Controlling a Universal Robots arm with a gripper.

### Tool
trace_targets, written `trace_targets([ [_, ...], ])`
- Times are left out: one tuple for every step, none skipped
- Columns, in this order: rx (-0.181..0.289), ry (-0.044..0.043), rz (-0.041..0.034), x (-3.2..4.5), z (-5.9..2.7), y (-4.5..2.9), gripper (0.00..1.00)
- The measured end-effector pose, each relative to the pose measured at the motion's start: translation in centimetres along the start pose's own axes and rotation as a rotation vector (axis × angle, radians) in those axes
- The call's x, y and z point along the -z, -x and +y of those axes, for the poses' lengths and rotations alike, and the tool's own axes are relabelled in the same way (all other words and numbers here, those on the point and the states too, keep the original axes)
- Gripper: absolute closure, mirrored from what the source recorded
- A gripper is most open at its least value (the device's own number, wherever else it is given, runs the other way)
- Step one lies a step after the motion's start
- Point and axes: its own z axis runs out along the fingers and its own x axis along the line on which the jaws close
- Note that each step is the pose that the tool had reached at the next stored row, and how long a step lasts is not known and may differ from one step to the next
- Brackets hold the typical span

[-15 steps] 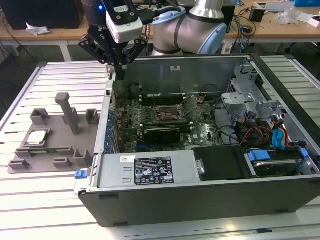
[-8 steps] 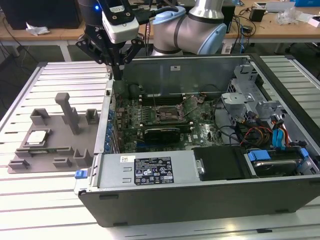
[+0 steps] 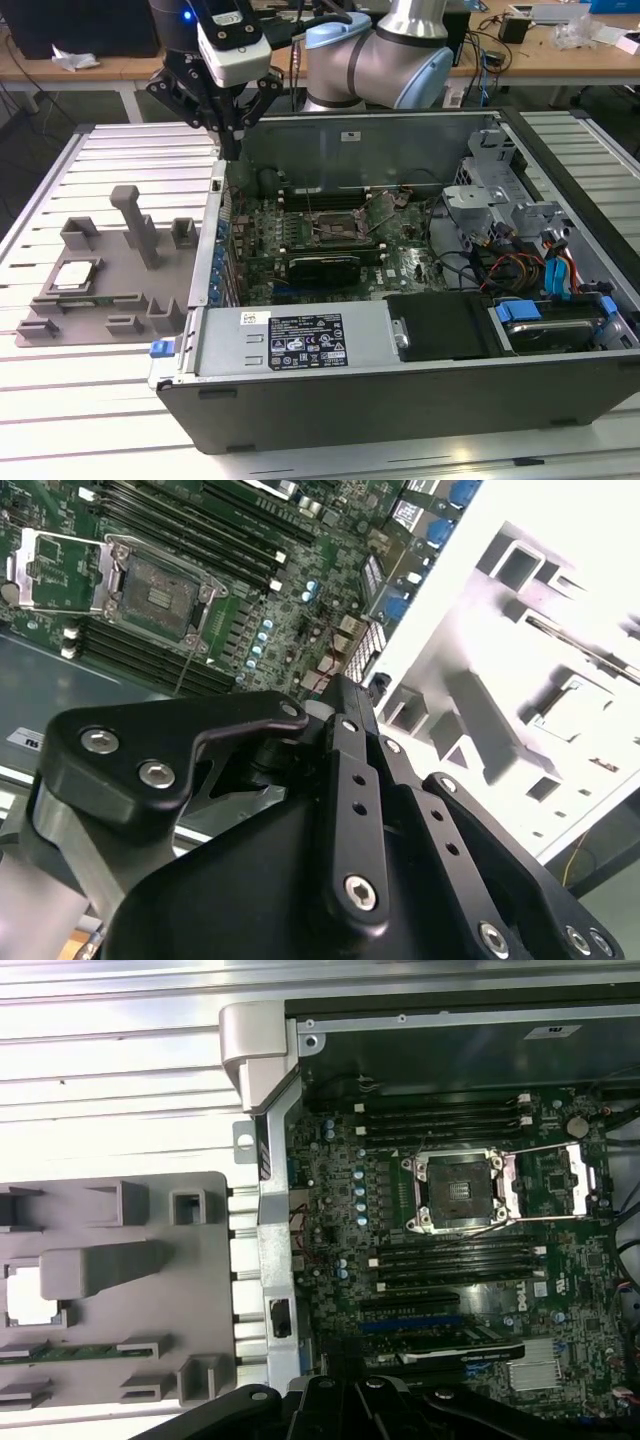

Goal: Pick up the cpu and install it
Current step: 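Reach for the cpu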

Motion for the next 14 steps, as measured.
trace_targets([
  [0.000,0.0000,0.0000,0.00,0.00,-0.04,0.89],
  [0.000,-0.0001,0.0000,0.01,-0.01,-0.09,0.89],
  [0.000,0.0000,0.0000,0.01,-0.02,-0.19,0.89],
  [0.000,-0.0002,0.0001,0.02,-0.03,-0.32,0.89],
  [0.000,0.0000,0.0000,0.01,-0.03,-0.44,0.89],
  [0.000,-0.0001,0.0001,0.02,-0.04,-0.54,0.89],
  [0.000,0.0001,0.0001,0.02,-0.05,-0.71,0.89],
  [0.000,0.0002,0.0001,0.03,-0.06,-0.79,0.89],
  [0.000,0.0003,0.0001,0.02,-0.07,-0.85,0.89],
  [0.000,0.0004,0.0001,0.02,-0.07,-0.93,0.89],
  [0.000,0.0004,0.0001,0.03,-0.08,-1.01,0.89],
  [0.000,0.0005,0.0001,0.03,-0.08,-1.11,0.89],
  [0.000,0.0006,0.0001,0.03,-0.09,-1.20,0.89],
  [0.000,0.0006,0.0000,0.03,-0.10,-1.35,0.89],
])
